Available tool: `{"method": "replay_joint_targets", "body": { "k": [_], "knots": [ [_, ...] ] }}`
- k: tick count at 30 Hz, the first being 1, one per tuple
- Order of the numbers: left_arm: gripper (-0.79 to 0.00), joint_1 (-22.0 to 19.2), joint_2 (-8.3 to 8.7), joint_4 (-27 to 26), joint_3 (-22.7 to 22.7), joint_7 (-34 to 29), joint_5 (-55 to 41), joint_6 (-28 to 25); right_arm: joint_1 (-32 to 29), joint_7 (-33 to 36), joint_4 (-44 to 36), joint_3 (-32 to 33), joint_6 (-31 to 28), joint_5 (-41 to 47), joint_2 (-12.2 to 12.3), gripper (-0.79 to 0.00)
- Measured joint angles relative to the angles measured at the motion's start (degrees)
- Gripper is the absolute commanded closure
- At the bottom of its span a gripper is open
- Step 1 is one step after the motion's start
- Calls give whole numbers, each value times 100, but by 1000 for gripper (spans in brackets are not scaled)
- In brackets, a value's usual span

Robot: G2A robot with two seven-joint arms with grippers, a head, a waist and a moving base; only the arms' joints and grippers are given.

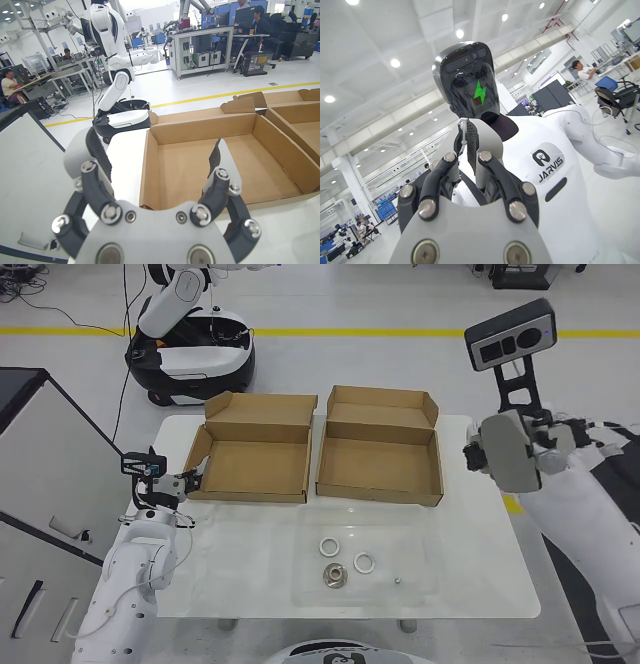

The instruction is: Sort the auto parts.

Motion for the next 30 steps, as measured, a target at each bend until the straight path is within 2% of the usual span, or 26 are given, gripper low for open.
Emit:
{"method": "replay_joint_targets", "body": {
  "k": [8, 30],
  "knots": [
    [-785, 0, 0, 0, 0, 0, 0, 0, -122, -12, -7, 29, -23, 232, -221, 0],
    [-785, 0, 0, 0, 0, 0, 0, 0, -426, -331, 106, 451, 832, -1441, -462, 0]
  ]
}}
